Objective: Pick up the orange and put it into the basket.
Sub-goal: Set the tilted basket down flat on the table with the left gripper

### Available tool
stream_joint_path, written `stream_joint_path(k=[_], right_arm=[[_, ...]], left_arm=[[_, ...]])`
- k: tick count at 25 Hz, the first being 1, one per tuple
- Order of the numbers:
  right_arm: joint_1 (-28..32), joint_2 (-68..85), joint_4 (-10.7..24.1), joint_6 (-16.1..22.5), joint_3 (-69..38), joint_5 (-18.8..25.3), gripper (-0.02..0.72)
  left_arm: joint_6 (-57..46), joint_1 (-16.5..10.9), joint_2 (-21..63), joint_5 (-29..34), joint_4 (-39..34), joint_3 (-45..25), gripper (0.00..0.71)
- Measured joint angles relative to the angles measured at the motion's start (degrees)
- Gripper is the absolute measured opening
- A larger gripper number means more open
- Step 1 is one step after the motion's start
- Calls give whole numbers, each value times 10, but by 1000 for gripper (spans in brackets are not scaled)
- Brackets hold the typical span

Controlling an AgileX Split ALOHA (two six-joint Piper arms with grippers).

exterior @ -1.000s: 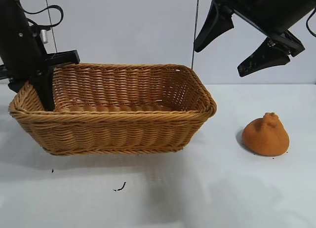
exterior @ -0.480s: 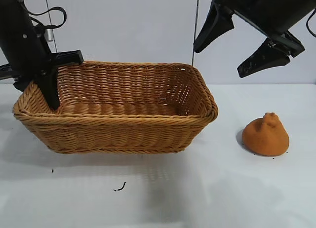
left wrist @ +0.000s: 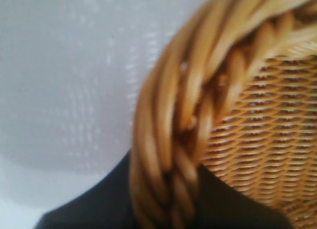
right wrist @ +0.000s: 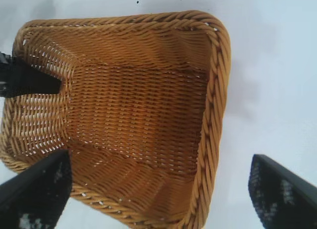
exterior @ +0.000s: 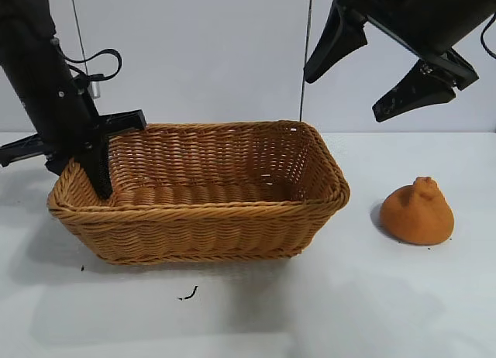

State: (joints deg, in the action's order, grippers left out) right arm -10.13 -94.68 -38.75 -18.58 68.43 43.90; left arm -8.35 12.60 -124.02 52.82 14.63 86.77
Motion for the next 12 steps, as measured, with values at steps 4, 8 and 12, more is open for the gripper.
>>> stream_joint_path(k=[4, 8, 12], right_arm=[[0, 0, 1, 0, 0, -1, 696], [0, 0, 1, 0, 0, -1, 696], [0, 0, 1, 0, 0, -1, 696]], left_arm=[[5, 0, -7, -4, 0, 0, 96], [10, 0, -7, -6, 1, 0, 110], [12, 0, -7, -5, 5, 0, 371]])
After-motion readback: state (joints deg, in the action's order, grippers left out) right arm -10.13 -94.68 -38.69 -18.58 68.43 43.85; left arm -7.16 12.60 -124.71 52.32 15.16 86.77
